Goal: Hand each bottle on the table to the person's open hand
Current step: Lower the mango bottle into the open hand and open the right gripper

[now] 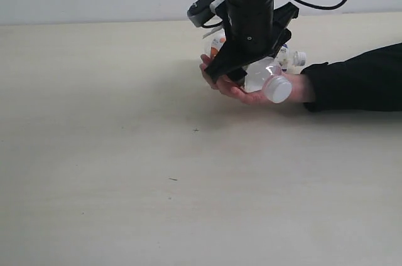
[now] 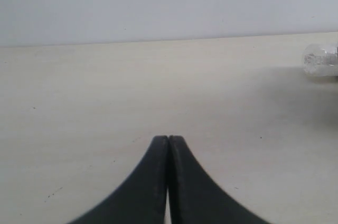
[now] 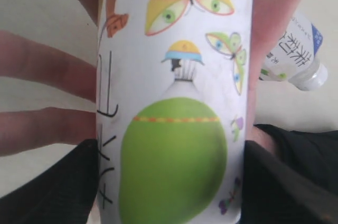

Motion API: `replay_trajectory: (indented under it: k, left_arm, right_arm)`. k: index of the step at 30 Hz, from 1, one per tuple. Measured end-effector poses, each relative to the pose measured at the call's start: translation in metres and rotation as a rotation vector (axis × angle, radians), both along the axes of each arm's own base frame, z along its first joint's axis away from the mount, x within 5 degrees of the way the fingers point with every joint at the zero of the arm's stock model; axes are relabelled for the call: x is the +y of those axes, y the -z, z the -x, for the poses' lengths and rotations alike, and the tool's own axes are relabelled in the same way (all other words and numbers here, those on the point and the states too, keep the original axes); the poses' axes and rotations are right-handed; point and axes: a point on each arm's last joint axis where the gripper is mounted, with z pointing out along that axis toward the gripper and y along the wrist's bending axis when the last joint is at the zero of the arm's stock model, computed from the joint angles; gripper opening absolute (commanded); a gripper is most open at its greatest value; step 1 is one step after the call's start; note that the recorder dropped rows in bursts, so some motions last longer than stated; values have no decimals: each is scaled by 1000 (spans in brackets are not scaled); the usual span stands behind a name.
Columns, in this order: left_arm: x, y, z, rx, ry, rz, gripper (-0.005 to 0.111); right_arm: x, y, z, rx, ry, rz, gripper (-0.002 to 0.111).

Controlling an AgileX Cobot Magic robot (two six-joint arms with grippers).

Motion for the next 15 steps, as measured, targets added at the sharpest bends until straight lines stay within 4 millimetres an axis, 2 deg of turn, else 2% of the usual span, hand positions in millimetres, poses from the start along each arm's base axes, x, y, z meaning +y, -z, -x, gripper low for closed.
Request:
replay_trajectory:
  k: [5,7,11,15]
  left_arm:
    - [0,0,0,0,0,0,3]
    - [0,0,0,0,0,0,3]
    - [0,0,0,0,0,0,3]
    - [0,0,0,0,0,0,3]
  right_arm:
    - [1,6,-1,11,3,7,70]
    - [1,6,-1,11,3,7,81]
    - [1,7,0,19,7,4,96]
    - [1,7,0,19,7,4,99]
